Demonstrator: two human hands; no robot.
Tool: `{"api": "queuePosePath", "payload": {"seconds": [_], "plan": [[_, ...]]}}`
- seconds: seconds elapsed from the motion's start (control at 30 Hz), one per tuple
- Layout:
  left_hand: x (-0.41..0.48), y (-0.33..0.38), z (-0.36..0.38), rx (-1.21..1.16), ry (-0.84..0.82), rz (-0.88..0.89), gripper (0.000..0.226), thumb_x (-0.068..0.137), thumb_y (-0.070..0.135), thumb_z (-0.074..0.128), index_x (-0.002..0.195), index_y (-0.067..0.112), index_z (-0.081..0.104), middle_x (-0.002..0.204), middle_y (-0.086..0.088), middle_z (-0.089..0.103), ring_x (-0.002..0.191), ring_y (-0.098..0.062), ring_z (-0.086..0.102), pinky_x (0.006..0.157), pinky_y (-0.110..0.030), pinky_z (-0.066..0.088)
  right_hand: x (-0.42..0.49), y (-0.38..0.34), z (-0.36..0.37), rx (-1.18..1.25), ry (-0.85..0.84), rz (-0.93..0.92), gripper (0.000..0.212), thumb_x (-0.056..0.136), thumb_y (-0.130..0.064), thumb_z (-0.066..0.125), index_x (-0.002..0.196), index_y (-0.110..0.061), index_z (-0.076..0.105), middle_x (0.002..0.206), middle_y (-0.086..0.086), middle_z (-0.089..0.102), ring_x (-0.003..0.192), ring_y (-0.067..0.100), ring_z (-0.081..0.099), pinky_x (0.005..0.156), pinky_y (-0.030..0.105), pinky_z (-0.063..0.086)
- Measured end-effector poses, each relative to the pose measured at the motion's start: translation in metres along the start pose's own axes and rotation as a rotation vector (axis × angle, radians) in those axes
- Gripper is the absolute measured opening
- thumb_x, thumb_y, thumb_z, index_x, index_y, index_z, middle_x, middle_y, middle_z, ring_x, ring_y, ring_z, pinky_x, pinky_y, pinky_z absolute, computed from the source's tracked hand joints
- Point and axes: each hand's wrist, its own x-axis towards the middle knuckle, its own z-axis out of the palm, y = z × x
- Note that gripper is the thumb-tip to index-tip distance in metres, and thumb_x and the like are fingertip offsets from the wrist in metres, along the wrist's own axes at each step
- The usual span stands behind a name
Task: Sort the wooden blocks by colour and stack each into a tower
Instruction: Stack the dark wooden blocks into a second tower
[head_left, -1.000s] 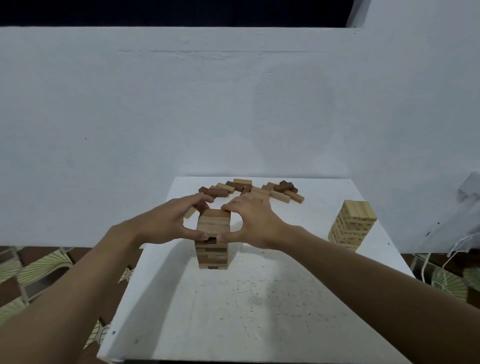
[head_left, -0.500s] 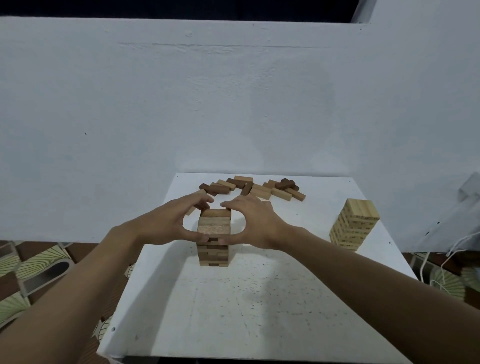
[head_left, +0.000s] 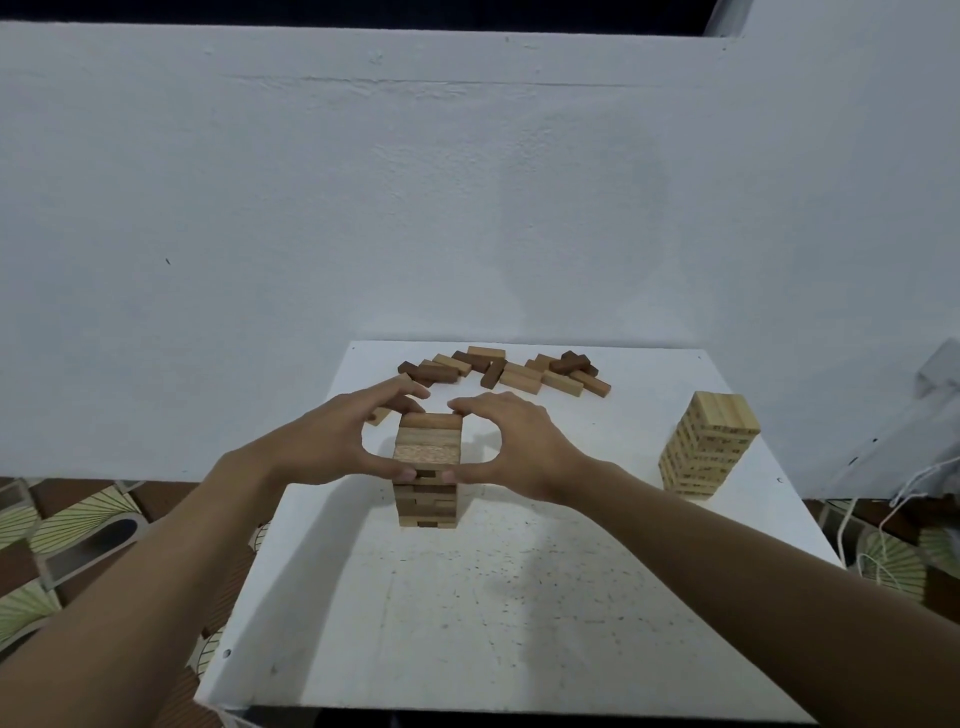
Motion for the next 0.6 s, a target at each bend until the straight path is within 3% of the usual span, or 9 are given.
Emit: {"api": "queuePosePath", "payload": {"seconds": [0.27, 0.37, 0.4, 0.5, 0.53, 0.6], "plan": [[-0.004, 0.004, -0.002, -0.015, -0.008, -0.018, 0.079, 0.071, 0.052, 0.086, 0.138, 0.048, 0.045, 0.130, 0.030, 0.058, 0.125, 0.008, 0.047, 0.099, -0.020, 0.038, -0.004, -0.005, -0.001, 0.017, 0.003, 0.014, 0.082, 0.076, -0.061, 0.077, 0.146, -0.034, 0.044, 0.151, -0.013, 0.045, 0.142, 0.010, 0.033, 0.118, 0.050, 0.023], [-0.010, 0.008, -0.001, -0.053, -0.001, -0.054, 0.090, 0.064, 0.072, 0.081, 0.143, 0.051, 0.042, 0.136, 0.030, 0.054, 0.126, 0.013, 0.045, 0.104, -0.021, 0.039, -0.009, -0.008, -0.001, 0.063, -0.006, 0.047, 0.087, 0.078, -0.062, 0.074, 0.151, -0.034, 0.036, 0.158, -0.013, 0.036, 0.146, 0.010, 0.027, 0.121, 0.047, 0.021], [-0.013, 0.011, 0.002, -0.081, 0.031, -0.081, 0.086, 0.067, 0.077, 0.075, 0.143, 0.055, 0.041, 0.136, 0.033, 0.053, 0.125, 0.016, 0.045, 0.104, -0.021, 0.039, -0.012, -0.009, 0.000, 0.100, -0.006, 0.072, 0.088, 0.080, -0.065, 0.069, 0.153, -0.033, 0.032, 0.160, -0.013, 0.031, 0.147, 0.010, 0.024, 0.122, 0.044, 0.020], [-0.027, 0.027, 0.019, -0.322, 0.235, -0.172, 0.031, 0.089, 0.070, 0.046, 0.118, 0.079, 0.046, 0.128, 0.051, 0.048, 0.120, 0.027, 0.042, 0.105, -0.017, 0.033, -0.024, -0.009, 0.012, 0.260, -0.016, 0.128, 0.080, 0.094, -0.067, 0.043, 0.159, -0.030, 0.017, 0.165, -0.014, 0.016, 0.151, 0.006, 0.013, 0.121, 0.032, 0.013], [-0.031, 0.031, 0.029, -0.413, 0.292, -0.214, 0.027, 0.092, 0.069, 0.034, 0.113, 0.082, 0.046, 0.131, 0.052, 0.043, 0.126, 0.023, 0.040, 0.108, -0.019, 0.029, -0.029, -0.008, 0.018, 0.325, -0.025, 0.141, 0.074, 0.099, -0.064, 0.035, 0.160, -0.029, 0.012, 0.166, -0.014, 0.011, 0.151, 0.004, 0.009, 0.121, 0.029, 0.009], [-0.040, 0.035, 0.050, -0.498, 0.343, -0.284, 0.039, 0.094, 0.074, 0.012, 0.123, 0.079, 0.039, 0.146, 0.040, 0.032, 0.138, 0.001, 0.037, 0.113, -0.030, 0.023, -0.034, -0.009, 0.031, 0.438, -0.045, 0.164, 0.065, 0.104, -0.056, 0.024, 0.160, -0.029, 0.004, 0.166, -0.015, 0.004, 0.151, -0.001, 0.003, 0.120, 0.024, 0.004]]}}
